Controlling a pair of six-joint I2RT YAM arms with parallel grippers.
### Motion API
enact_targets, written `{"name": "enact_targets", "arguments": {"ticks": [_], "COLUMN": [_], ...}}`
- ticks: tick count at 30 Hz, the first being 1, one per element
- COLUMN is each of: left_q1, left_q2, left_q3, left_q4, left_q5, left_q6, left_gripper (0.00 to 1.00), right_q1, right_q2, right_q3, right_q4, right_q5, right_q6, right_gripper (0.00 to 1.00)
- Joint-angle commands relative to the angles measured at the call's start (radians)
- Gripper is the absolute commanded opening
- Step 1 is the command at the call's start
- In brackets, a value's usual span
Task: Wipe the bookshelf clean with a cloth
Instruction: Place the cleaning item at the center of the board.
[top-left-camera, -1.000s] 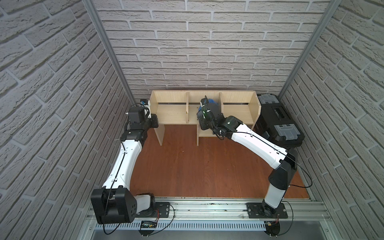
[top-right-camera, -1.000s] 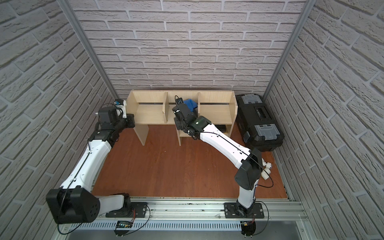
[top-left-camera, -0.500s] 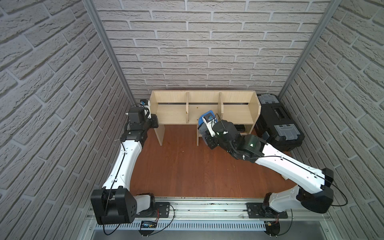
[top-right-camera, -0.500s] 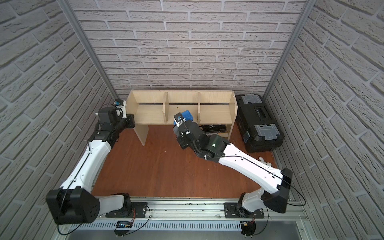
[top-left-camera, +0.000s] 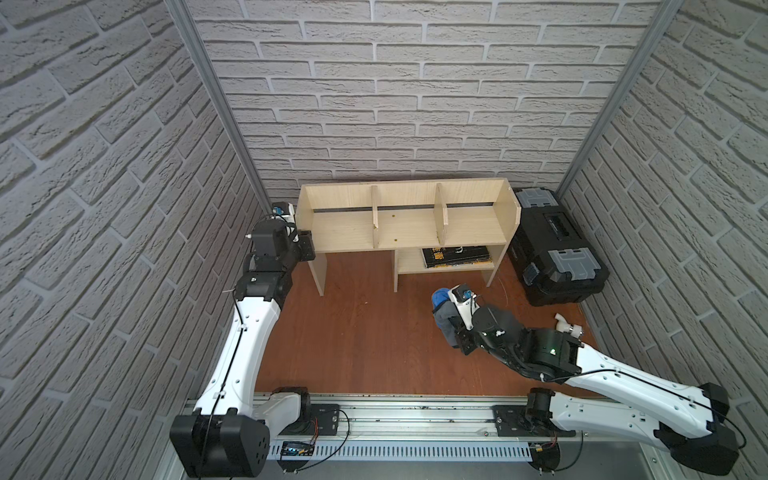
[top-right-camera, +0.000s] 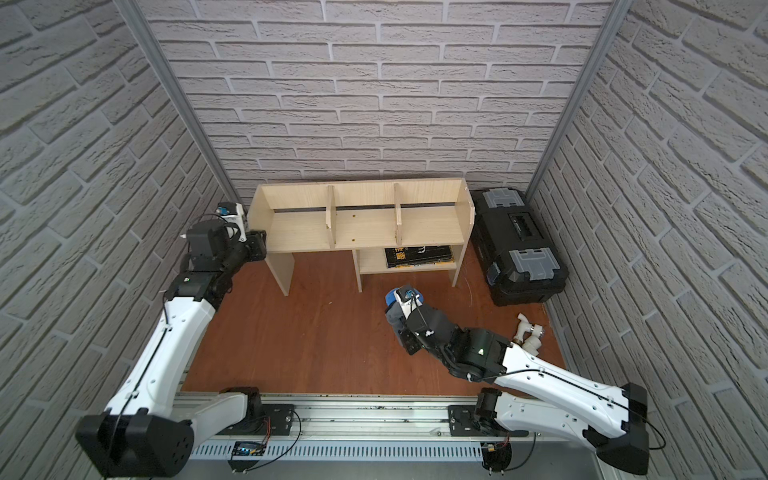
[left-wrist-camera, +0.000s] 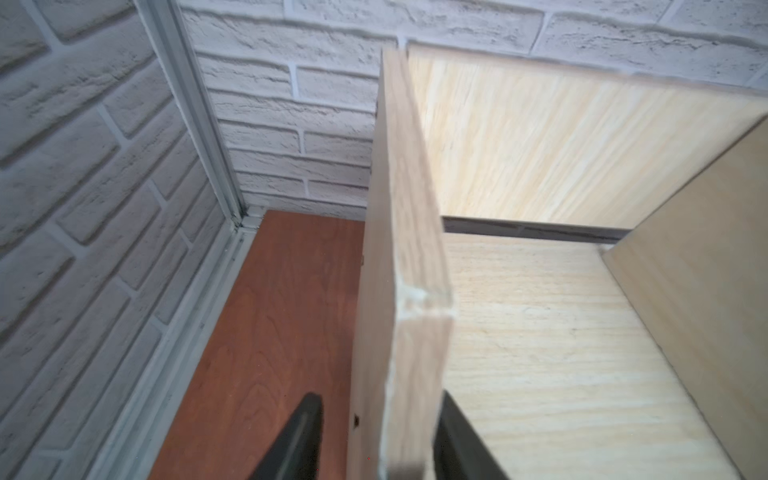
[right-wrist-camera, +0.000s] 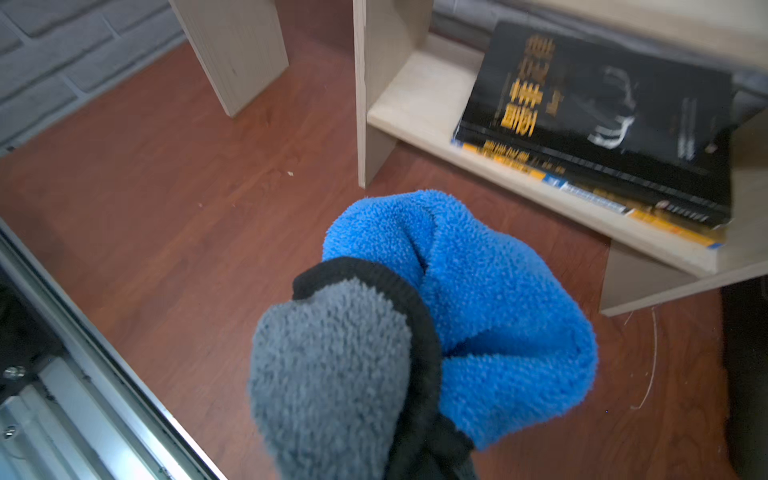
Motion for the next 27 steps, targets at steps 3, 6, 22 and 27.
{"name": "enact_targets", "arguments": {"ticks": [3, 6, 22, 27], "left_q1": [-0.043, -0.054, -0.114, -0.104], "left_q2": [-0.12, -0.198, -0.277, -0.104], "left_q3": [0.047, 0.024, -0.416, -0.572], "left_q4": [-0.086, -0.146, 0.127, 0.475], "left_q5": [-0.069, -0.08, -0.198, -0.404], "left_q6": [-0.019, -0.025, -0.108, 0.081], "left_gripper": [0.63, 0.98, 0.98, 0.98], "right_q1": [-0.022, -0.039, -0.076, -0.093], "right_q2": [0.111, 0.227, -0.088, -0.34], "right_q3": [-0.066, -0.049, 0.097, -0.267], "right_q4": [0.191, 0.225, -0.175, 0.333], "right_q5": [-0.011, -0.017, 0.532, 0.929], "right_q6": [0.111, 0.139, 0.198, -0.242], "right_gripper": [0.03, 0.21, 0.99, 0.99]}}
